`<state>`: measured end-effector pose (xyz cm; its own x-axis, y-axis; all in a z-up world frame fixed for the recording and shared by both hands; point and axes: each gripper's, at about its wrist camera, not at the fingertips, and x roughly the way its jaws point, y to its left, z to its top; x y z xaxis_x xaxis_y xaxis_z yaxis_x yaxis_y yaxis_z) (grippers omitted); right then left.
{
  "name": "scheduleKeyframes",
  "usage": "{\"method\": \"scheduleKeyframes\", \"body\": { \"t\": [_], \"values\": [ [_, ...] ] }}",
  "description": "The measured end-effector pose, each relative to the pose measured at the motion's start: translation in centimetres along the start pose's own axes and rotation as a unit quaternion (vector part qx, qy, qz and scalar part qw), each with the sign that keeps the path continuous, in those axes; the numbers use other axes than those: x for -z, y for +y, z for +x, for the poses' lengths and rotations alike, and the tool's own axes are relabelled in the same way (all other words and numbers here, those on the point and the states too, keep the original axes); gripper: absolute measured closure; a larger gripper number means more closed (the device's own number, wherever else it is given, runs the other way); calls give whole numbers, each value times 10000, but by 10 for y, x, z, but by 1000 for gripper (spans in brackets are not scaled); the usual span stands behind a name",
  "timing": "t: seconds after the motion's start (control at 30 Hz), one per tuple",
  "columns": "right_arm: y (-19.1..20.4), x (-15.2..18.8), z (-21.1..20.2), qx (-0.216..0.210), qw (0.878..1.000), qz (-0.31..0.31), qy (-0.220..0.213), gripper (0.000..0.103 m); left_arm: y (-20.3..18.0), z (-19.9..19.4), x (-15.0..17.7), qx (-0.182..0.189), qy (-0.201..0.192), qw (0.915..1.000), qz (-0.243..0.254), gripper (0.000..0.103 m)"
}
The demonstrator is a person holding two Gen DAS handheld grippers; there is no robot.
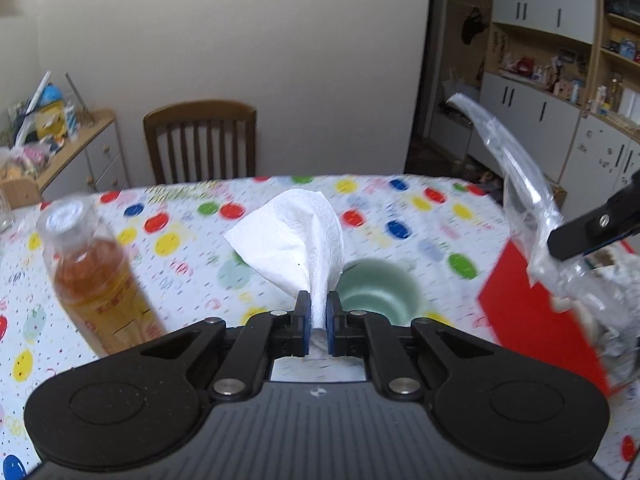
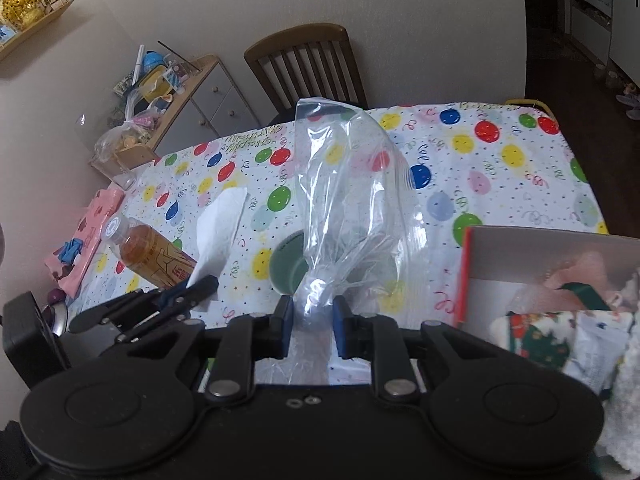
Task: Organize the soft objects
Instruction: 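Carry the plastic bag and white tissue over the red box and lower them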
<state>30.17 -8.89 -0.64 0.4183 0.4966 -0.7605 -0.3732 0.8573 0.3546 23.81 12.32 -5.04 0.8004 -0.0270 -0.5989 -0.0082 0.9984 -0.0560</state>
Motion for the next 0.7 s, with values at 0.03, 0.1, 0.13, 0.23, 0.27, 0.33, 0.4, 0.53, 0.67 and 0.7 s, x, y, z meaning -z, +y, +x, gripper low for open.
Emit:
{"method": "scheduleKeyframes", "body": {
  "t": [0.03,0.1,0.13,0.23,0.27,0.33,0.4,0.53,0.67,0.7],
  "values": [
    [-6,2,-7,-6,10000,-5,-29,83,-7,-7,-3,35,-37,10000,18,95],
    [-18,7,-19,1,10000,0,-93,83,-23,-16,-9,77,-111,9999,93,95],
    [-25,9,-25,-2,9999,14,-120,83,-32,-19,-12,113,-145,9997,128,95],
    [-46,16,-42,13,9997,70,-226,83,-61,-30,-18,237,-226,9992,232,95],
    [-53,18,-48,18,9996,96,-260,83,-71,-33,-20,280,-241,9990,261,95],
    [-68,22,-62,42,9994,129,-330,83,-91,-38,-22,360,-284,9984,323,95],
    [-84,27,-74,79,9990,181,-394,83,-111,-42,-24,459,-316,9977,386,95],
    [-116,37,-98,199,9980,312,-507,83,-152,-51,-26,644,-366,9955,583,95],
    [-147,49,-116,315,9966,486,-578,83,-191,-53,-27,822,-374,9927,806,95],
    [-153,52,-120,342,9963,530,-592,83,-200,-52,-28,883,-352,9918,860,95]
  ]
}}
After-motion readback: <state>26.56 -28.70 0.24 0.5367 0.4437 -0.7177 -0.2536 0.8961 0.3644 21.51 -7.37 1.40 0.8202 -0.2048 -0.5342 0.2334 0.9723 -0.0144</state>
